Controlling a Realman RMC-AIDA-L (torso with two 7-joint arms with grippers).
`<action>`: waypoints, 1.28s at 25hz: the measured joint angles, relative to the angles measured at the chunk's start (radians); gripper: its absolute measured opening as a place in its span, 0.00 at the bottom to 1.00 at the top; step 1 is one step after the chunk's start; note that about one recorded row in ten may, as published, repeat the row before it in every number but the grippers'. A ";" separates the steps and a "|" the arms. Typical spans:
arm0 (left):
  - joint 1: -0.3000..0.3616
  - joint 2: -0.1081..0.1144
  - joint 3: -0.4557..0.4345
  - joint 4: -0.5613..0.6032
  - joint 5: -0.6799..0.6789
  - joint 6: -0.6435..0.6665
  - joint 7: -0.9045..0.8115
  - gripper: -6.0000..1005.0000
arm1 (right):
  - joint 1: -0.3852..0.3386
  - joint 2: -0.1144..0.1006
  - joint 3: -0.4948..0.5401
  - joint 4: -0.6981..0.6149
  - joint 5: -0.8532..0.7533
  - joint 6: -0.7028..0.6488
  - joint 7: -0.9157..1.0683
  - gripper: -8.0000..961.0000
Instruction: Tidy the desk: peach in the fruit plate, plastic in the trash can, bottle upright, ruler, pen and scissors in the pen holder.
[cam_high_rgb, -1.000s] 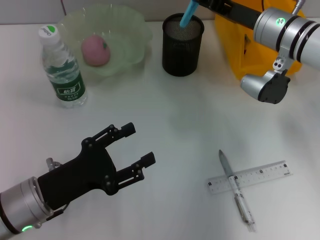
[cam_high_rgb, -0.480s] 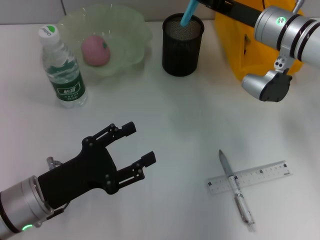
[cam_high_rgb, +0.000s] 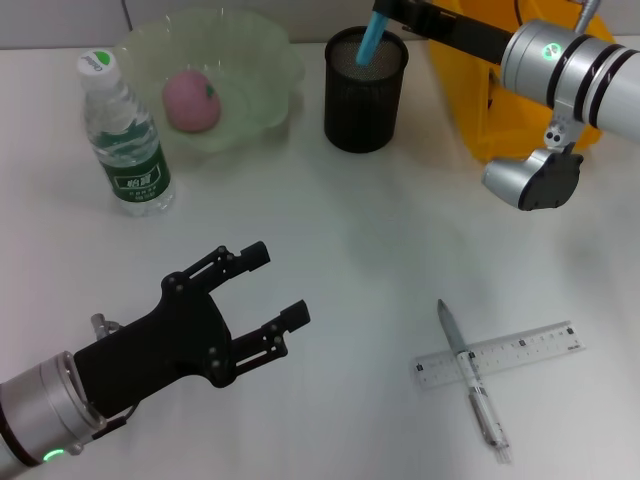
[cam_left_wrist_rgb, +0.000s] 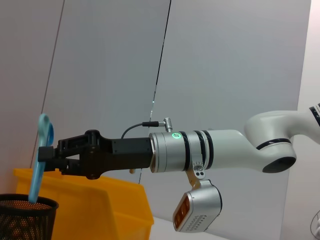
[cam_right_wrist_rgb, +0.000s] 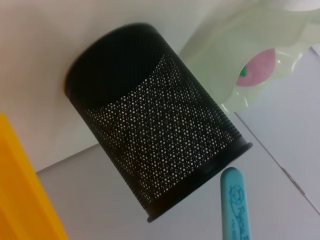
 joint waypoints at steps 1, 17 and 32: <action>0.000 0.000 0.000 -0.001 0.000 0.000 0.000 0.79 | -0.001 0.000 -0.002 0.000 0.001 0.000 -0.001 0.24; -0.008 0.000 0.000 0.001 -0.001 -0.002 0.000 0.79 | -0.008 0.000 -0.002 -0.006 0.006 0.011 -0.003 0.26; -0.007 0.000 0.000 0.007 -0.001 -0.001 0.000 0.79 | -0.036 0.000 -0.057 -0.014 0.175 -0.094 -0.009 0.64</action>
